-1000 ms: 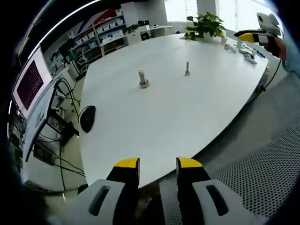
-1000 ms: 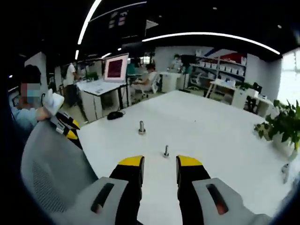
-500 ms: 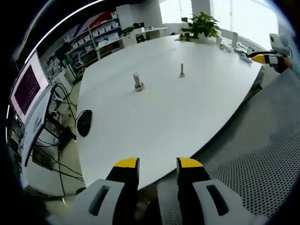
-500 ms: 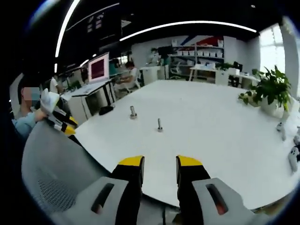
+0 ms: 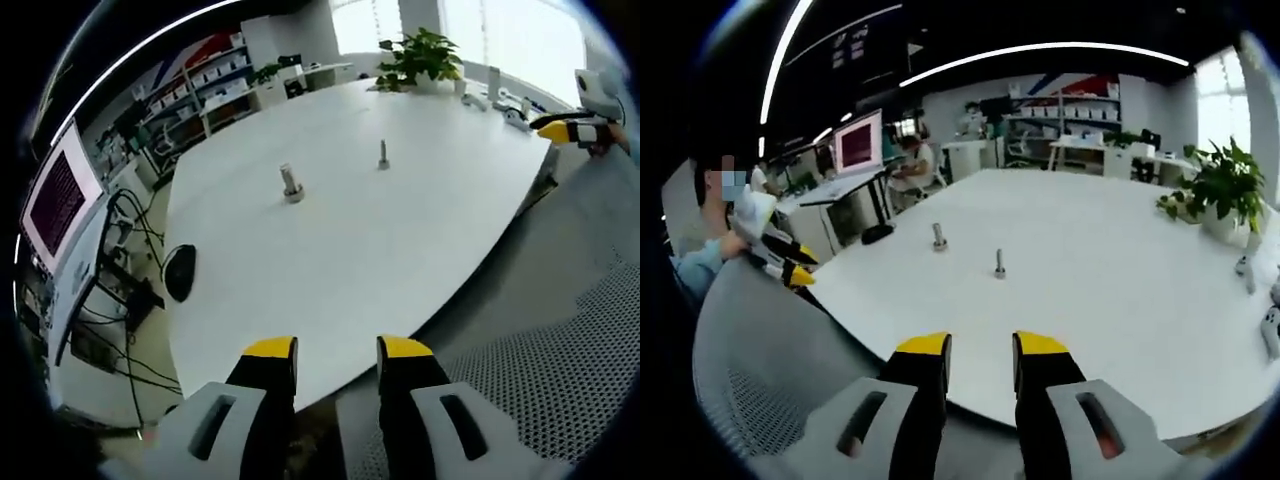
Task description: Place the washer onto the threaded stud by aligning its center hole with the stud, sliding it down to the base, and recovering from edge contact or off-axis alignment until the washer reaches the visible bottom stop.
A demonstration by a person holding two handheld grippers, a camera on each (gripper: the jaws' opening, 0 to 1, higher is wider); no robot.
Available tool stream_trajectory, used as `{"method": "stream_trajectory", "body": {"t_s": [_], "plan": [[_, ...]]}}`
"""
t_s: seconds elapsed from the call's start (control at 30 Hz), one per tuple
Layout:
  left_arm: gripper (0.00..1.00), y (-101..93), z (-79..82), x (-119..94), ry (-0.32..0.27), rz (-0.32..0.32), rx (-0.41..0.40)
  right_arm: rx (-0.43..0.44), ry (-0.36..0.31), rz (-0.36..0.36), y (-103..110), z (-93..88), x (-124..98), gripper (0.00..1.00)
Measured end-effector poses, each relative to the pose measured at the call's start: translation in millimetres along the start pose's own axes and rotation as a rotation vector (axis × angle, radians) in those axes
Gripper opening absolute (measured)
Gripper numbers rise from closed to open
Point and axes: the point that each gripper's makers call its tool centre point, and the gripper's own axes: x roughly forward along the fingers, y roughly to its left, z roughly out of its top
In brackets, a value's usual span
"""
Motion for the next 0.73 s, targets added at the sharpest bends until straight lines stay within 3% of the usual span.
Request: {"method": "stream_trajectory", "body": {"t_s": [0.13,0.2,0.27,0.3,0.37,0.5,0.73], "plan": [[0.3,1.8,-2.8,0,0.001,0.0,-0.015,-0.036,0.043,0.007,0,-5.3,2,0.26],[0.3,-1.4,-2.2,1,0.009,-0.009,-0.006,-0.022,0.034,-0.012,-6,-5.2,1,0.26],[0.3,-3.6,1.2,2,0.005,-0.012,0.013,0.058,0.016,-0.039,-17,-5.6,-1,0.26],[0.3,-3.4,1.3,1,0.002,-0.014,0.015,0.069,0.0,-0.022,-16,-3.4,-1,0.26],[0.3,-3.6,1.7,1,-0.003,-0.017,0.009,0.041,-0.035,0.001,-10,2.8,-1,0.26],[0.3,-2.1,3.5,1,-0.014,-0.01,0.0,0.048,-0.004,0.008,-10,-1.8,1,0.25],[0.3,-6.9,6.0,2,-0.012,-0.024,0.028,0.081,-0.021,-0.017,-16,2.3,1,0.22]]}}
